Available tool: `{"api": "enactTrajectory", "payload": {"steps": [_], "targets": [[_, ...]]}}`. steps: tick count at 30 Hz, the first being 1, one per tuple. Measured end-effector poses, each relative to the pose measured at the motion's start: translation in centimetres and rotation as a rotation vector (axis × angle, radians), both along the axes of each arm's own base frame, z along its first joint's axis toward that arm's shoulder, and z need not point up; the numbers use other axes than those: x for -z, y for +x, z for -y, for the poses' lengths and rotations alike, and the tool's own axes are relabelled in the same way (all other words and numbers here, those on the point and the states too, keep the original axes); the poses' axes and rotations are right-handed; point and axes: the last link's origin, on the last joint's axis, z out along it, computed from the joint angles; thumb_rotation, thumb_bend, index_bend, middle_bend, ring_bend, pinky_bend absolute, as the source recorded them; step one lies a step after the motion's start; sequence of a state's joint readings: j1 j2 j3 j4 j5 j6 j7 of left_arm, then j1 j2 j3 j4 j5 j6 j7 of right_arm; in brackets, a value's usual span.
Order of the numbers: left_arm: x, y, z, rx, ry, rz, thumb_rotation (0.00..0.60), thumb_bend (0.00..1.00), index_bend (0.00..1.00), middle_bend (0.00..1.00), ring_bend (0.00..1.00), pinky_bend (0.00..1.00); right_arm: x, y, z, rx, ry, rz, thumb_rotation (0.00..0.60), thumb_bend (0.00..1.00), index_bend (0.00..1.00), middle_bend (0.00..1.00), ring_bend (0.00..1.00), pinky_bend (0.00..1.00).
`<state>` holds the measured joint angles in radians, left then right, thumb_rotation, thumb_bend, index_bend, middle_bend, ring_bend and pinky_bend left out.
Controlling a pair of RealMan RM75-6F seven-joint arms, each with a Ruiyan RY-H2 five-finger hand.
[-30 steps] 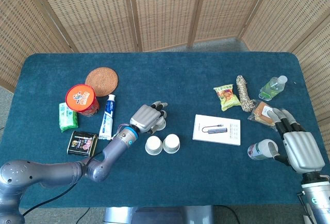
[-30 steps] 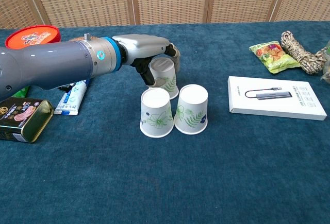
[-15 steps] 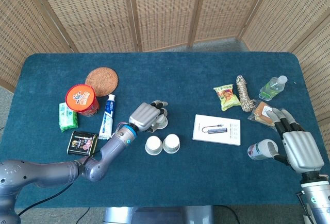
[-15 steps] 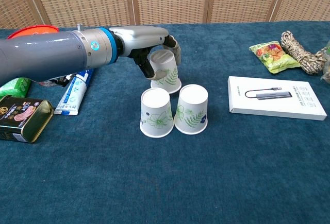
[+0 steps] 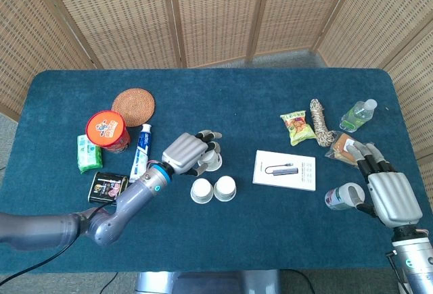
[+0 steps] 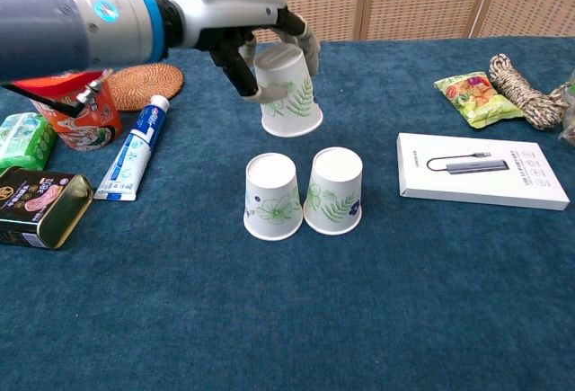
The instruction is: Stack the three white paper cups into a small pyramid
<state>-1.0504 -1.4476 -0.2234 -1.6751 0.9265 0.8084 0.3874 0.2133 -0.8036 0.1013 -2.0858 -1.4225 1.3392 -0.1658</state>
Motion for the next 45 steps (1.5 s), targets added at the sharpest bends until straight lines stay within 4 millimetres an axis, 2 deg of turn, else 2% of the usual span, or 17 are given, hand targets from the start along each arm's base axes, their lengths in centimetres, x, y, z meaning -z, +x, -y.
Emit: {"api": "enactTrajectory", "payload": {"steps": [5,11,21,32,45], "targets": [[-2.4,0.3,1.3,0.027,-0.019,0.002,0.6,0.48,0.39,0.16,0.17,0.57,0.0,0.1,0.0,-0.002,0.0,0.001,0.6,0.48,0.03,0.0,0.0,0.3],[-3.6,0.2,2.9,0.048,-0.06,-0.025,0.6,0.48,0.39,0.16,0.17,0.57,0.1,0.3,0.0,-0.006,0.0,0.001,0.6,0.48,0.03,0.0,0.0,0.3],[-2.4,0.1,4.1,0.081,-0.105,-0.07,0.6,0.48,0.39,0.16,0.17,0.57,0.0,0.2,-0.2,-0.001,-0.003,0.002,0.6,0.48,0.03,0.0,0.0,0.3],[-1.4,0.5,4.4,0.09,-0.127,-0.085,0.6,0.48,0.38,0.16,0.17,0.57,-0.3,-0.4,-0.6,0.012,-0.014,0.007,0.6,0.48,0.03,0.0,0.0,0.3],[-1.0,0.7,4.8,0.095,-0.137,-0.097,0.6,0.48,0.37,0.13,0.14,0.55,-0.5,-0.6,-0.8,0.012,-0.021,0.012,0.6,0.48,0.03,0.0,0.0,0.3]]}}
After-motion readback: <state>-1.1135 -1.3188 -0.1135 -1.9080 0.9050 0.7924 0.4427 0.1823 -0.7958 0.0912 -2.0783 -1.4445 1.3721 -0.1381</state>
